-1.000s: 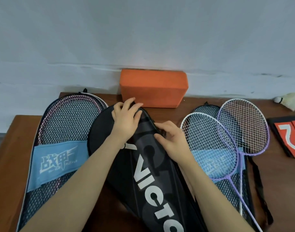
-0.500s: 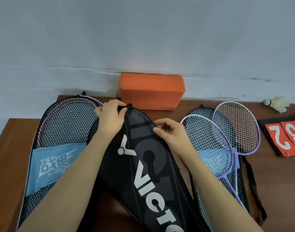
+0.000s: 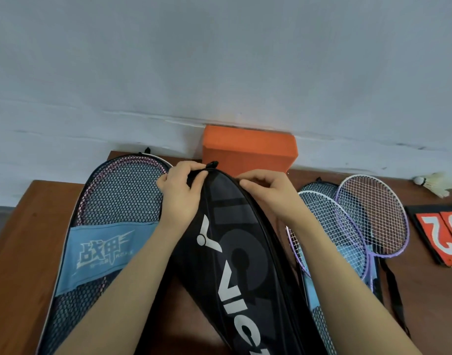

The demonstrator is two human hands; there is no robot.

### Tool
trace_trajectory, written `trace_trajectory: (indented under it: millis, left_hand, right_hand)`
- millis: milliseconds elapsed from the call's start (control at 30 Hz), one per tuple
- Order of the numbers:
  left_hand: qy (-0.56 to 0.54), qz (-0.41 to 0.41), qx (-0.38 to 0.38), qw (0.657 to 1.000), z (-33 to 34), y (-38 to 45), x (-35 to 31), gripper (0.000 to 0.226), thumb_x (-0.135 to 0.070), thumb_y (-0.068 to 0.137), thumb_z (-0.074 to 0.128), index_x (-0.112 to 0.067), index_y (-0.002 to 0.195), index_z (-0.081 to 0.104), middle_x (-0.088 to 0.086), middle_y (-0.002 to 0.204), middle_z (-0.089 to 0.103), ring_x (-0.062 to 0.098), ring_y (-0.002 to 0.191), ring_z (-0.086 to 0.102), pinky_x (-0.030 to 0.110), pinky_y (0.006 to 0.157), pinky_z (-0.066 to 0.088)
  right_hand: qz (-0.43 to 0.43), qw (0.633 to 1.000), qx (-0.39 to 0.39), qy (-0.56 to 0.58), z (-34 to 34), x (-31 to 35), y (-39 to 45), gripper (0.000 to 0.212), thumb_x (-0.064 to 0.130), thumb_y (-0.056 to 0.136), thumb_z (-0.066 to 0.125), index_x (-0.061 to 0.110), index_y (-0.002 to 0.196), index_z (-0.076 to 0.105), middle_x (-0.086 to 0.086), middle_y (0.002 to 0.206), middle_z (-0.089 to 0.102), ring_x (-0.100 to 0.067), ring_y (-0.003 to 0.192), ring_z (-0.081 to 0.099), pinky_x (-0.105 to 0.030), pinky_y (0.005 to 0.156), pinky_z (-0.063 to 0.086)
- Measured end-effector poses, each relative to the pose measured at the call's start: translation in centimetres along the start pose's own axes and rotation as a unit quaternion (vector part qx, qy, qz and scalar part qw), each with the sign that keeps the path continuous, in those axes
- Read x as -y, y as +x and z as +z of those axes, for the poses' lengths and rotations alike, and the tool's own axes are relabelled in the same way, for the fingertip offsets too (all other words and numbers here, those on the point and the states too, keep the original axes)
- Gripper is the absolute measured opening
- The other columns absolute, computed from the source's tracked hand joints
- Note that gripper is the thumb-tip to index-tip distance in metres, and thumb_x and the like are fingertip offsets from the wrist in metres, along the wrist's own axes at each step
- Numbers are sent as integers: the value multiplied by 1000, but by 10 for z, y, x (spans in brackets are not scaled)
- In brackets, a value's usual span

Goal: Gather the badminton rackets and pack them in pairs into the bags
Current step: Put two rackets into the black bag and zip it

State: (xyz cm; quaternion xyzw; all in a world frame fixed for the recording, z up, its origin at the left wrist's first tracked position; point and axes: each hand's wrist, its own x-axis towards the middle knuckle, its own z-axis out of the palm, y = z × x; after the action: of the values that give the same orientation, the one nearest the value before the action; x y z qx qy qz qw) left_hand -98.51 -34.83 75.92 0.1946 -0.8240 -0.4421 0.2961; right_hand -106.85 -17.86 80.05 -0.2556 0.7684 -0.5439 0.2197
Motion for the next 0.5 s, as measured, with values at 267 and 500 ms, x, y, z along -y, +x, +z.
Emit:
trace_trajectory:
  millis: [267, 500]
  left_hand:
    - [129, 84, 38, 987, -1, -4, -6, 28, -34, 86, 53, -25, 112, 57, -7, 123, 52, 16, 118, 41, 38, 96, 23]
    - [160, 192, 97, 964, 3, 7, -9, 27, -38, 87, 45, -26, 91, 68, -13, 98, 65, 5, 103, 47, 26, 85, 15]
  right_hand:
    - [-43, 996, -49, -54, 2, -6, -5, 13, 4, 83, 64, 12, 90, 72, -3, 89, 69, -8, 86, 63, -19, 84, 47]
    - [-170, 952, -74, -242, 2, -1, -8, 11, 12, 86, 63, 16, 89, 73, 7, 85, 64, -2, 84, 56, -30, 84, 41]
